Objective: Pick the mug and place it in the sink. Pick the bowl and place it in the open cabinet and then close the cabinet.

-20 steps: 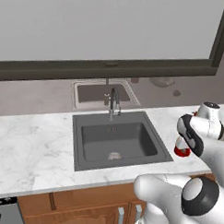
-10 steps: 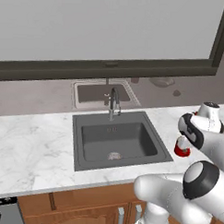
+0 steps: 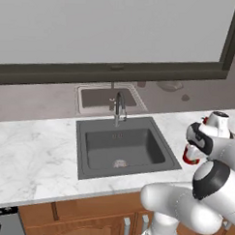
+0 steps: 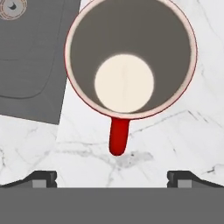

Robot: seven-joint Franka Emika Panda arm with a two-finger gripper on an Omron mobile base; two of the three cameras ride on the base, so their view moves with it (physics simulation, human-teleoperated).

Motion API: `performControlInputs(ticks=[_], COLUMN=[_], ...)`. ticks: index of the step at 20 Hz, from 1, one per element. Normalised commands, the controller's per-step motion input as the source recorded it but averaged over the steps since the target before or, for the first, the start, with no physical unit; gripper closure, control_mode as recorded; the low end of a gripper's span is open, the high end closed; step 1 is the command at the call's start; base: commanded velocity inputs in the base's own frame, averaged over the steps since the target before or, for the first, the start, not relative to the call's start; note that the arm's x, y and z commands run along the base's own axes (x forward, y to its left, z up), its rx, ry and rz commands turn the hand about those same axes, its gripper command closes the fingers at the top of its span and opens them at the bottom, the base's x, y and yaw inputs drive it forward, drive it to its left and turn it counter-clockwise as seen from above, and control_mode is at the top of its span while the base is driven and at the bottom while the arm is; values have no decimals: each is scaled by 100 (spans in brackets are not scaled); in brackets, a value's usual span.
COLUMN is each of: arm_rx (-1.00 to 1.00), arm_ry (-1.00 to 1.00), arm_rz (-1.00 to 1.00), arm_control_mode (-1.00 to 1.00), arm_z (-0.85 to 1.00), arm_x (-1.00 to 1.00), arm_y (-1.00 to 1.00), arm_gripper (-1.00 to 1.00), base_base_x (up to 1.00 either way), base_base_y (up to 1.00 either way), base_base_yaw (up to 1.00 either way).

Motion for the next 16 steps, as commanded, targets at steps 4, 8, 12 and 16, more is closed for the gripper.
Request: performControlInputs(ticks=[4, 8, 12, 16], arm_rx=[3, 4, 4, 4], arm_ry=[0, 0, 0, 1], arm_rz=[2, 1, 0, 0], arm_control_mode=[-100, -100, -100, -100], arm_z=[-21, -14, -8, 0], arm_x=[8, 14, 24, 18], arm_y=[0, -1, 0, 0], arm_gripper=[-100, -100, -100, -100], base_base_x=[0, 0, 0, 0], base_base_y=[0, 0, 0, 0], base_base_yaw=[0, 0, 0, 0])
